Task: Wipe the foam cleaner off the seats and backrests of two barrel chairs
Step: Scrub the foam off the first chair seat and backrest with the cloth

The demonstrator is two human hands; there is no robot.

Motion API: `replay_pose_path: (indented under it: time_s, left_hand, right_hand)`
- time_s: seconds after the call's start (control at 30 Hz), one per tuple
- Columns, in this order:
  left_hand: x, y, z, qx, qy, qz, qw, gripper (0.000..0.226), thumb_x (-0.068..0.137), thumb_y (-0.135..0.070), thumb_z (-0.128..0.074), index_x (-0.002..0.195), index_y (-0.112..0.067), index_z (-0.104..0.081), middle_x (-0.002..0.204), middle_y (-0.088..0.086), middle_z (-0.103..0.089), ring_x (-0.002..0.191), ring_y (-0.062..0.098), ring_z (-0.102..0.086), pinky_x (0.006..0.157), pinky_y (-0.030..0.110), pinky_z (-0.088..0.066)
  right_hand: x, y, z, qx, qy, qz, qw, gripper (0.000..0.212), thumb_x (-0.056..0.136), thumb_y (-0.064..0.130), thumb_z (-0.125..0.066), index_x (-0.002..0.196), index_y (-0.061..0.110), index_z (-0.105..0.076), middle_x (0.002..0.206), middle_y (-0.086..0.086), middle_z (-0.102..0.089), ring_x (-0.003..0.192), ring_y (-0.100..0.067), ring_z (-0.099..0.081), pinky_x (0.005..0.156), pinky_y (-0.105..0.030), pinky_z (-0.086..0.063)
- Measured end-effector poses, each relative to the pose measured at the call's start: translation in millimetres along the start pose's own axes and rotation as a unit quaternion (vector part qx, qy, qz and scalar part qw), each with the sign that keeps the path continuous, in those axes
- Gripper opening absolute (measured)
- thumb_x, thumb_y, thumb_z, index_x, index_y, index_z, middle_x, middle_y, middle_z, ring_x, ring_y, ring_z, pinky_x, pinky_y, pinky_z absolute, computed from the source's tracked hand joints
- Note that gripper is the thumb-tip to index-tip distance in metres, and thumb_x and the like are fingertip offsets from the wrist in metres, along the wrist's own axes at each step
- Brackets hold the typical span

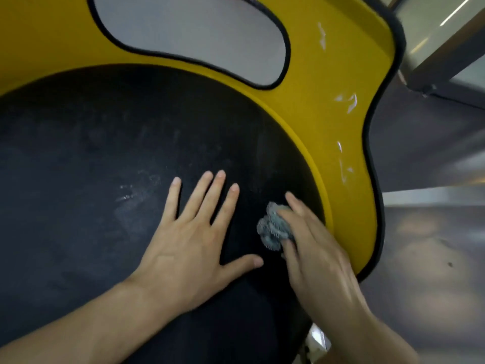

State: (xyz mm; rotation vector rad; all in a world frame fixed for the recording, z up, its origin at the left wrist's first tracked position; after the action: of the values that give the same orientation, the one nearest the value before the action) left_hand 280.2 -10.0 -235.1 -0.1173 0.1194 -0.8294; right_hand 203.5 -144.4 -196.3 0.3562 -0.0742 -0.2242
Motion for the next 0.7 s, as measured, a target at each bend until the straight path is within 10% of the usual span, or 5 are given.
replay_pose_path:
  time_s: [0.17,0.43,0.7]
  left_hand:
    - [-1,-2,-1,0.009,0.006,0.014,1.0,0.107,0.088,-0.091,-0.015,0.163,-0.015,-0.012,0.171,0.01,-0.004,0.158,0.025,0.001,0.125,0.06,-0.008]
    - [-3,4,4,-0.019,0.0,0.068,0.998,0.091,0.093,-0.085,-0.017,0.164,-0.029,-0.004,0.172,0.003,0.002,0.157,0.019,0.01,0.126,0.055,-0.001]
    - [-3,2,5,-0.027,-0.003,0.068,0.997,0.087,0.097,-0.08,-0.016,0.164,-0.026,-0.004,0.172,0.003,0.003,0.157,0.019,0.01,0.126,0.053,0.0]
  right_hand:
    - [62,-4,-8,0.002,-0.012,-0.042,0.999,0.044,0.102,0.018,-0.052,0.146,0.018,-0.049,0.161,0.001,-0.035,0.151,-0.016,-0.024,0.122,-0.031,-0.021]
    - [3,6,2,-0.057,0.006,-0.002,0.998,0.033,0.087,0.026,-0.067,0.119,0.018,-0.064,0.112,-0.003,-0.057,0.096,-0.025,-0.054,0.074,-0.041,-0.053]
    - [35,6,-2,-0.01,-0.038,0.019,0.999,0.053,0.078,0.008,-0.077,0.128,0.024,-0.066,0.115,0.002,-0.062,0.098,-0.022,-0.054,0.076,-0.036,-0.054]
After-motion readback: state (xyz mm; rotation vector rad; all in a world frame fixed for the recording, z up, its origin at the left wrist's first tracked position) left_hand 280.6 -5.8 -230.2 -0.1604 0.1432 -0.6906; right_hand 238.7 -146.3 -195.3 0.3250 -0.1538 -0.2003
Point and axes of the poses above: each hand's wrist, its own x-axis towards the middle knuckle, its own z-axis out of the back of the hand, y = z × x, the point moved 10 cm from there along x, towards the middle knuckle
